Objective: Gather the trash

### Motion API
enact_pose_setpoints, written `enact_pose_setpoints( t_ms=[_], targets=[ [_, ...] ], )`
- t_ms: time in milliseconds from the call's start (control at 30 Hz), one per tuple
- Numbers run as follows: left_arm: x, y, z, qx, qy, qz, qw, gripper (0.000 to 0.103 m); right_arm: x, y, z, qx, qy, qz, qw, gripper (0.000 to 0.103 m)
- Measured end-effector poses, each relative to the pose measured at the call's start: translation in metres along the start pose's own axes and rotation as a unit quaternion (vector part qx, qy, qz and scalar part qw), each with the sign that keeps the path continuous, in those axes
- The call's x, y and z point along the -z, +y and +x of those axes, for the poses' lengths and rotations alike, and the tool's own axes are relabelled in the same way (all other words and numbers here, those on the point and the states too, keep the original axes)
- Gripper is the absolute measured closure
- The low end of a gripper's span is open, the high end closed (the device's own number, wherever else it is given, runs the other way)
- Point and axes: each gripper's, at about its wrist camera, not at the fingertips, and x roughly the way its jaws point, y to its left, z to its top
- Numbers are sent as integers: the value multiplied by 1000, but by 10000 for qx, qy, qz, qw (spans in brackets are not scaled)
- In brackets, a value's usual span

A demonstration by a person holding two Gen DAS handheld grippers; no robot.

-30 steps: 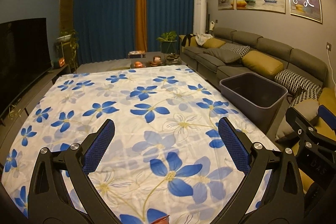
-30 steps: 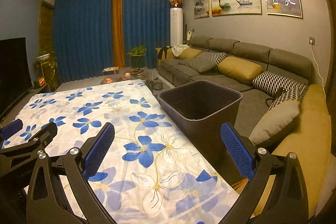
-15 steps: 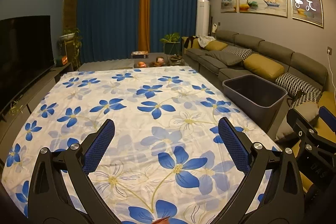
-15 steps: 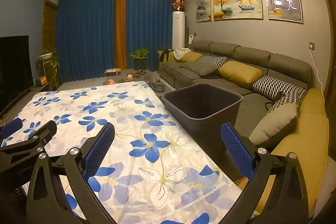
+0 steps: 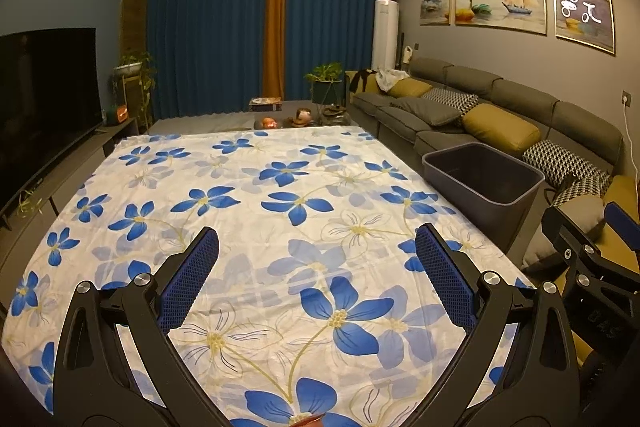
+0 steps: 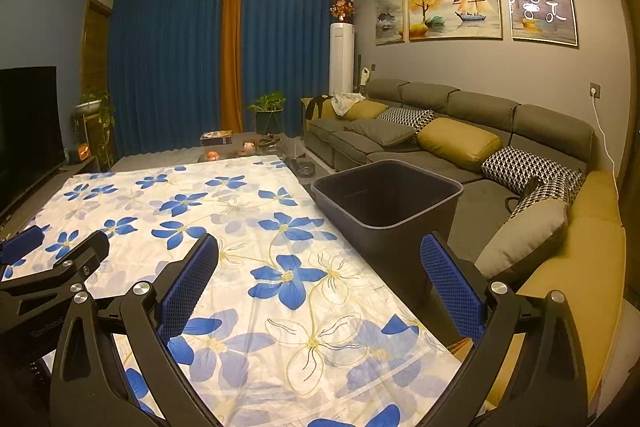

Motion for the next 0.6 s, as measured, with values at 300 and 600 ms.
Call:
enact_pose_setpoints(
  t_ms=[300, 600],
  targets=[
    [0, 0, -1, 1, 0, -2, 10000, 6, 0, 0, 0, -3, -13, 16, 10000, 6],
    [0, 0, -1, 0, 0, 1, 10000, 6, 0, -1, -1, -1, -12, 29, 10000, 6]
  ],
)
